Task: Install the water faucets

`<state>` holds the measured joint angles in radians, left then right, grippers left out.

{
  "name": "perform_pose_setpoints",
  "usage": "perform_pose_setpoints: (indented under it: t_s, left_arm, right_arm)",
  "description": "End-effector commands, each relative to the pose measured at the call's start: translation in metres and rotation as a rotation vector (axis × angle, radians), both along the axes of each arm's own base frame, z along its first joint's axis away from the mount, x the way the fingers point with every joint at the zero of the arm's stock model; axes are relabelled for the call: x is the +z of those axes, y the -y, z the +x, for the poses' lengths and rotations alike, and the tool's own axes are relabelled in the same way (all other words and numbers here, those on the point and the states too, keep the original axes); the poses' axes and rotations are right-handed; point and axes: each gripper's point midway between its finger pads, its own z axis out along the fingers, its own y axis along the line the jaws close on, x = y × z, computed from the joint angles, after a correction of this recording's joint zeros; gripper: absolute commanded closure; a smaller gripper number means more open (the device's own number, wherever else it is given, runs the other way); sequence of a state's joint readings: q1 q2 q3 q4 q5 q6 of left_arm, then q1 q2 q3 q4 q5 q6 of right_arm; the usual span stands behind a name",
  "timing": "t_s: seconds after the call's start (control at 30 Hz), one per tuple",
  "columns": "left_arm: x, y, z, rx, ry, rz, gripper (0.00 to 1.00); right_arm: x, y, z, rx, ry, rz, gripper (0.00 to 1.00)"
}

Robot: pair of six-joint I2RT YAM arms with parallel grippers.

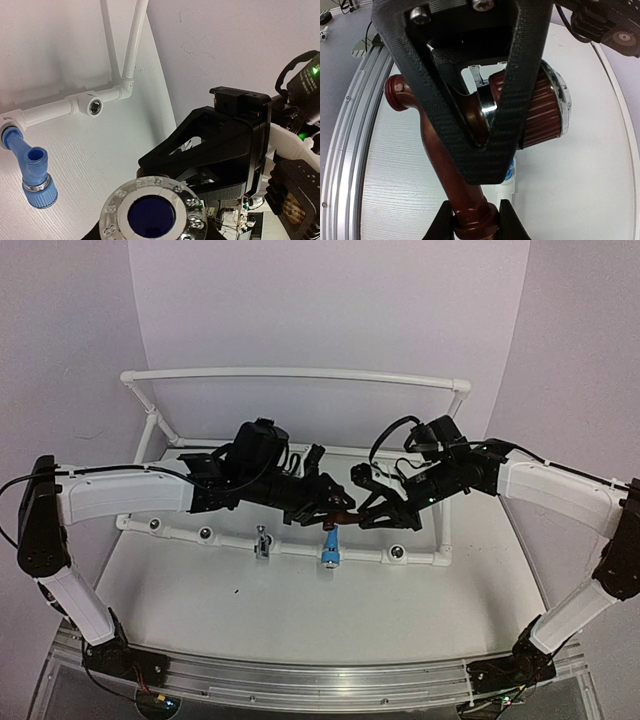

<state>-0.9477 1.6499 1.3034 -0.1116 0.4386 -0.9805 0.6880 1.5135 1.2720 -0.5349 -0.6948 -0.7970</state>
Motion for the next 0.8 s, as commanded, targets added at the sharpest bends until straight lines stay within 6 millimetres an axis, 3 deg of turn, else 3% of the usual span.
perform_pose_setpoints:
  t_s: [0.0,0.37,0.47,0.67,0.77]
  left_arm:
    - [0.032,-0.009,0.021,0.009,0.116,0.003,0.78]
    - [0.035,-0.019,0.025,-0.053,0.194,0.163,0.76]
    - [0.041,-0.019,0.026,-0.047,0.129,0.071,0.73]
    - [0.039,-0.023,0.028,-0.005,0.011,-0.045,0.41]
    - [0.038,-0.032,0.029,0.036,0.005,-0.045,0.3]
  right_arm:
    - [0.006,0.005,-0.038,0.109,-0.076,0.008,1.0]
    - [-0.004,0.007,-0.054,0.148,-0.08,-0.045,1.0]
    - [-0.002,0.006,-0.047,0.126,-0.064,-0.047,1.0]
    - [0.003,-0.004,-0.026,0.024,-0.088,-0.043,1.0]
    - [0.005,-0.006,-0.016,-0.025,-0.098,-0.041,1.0]
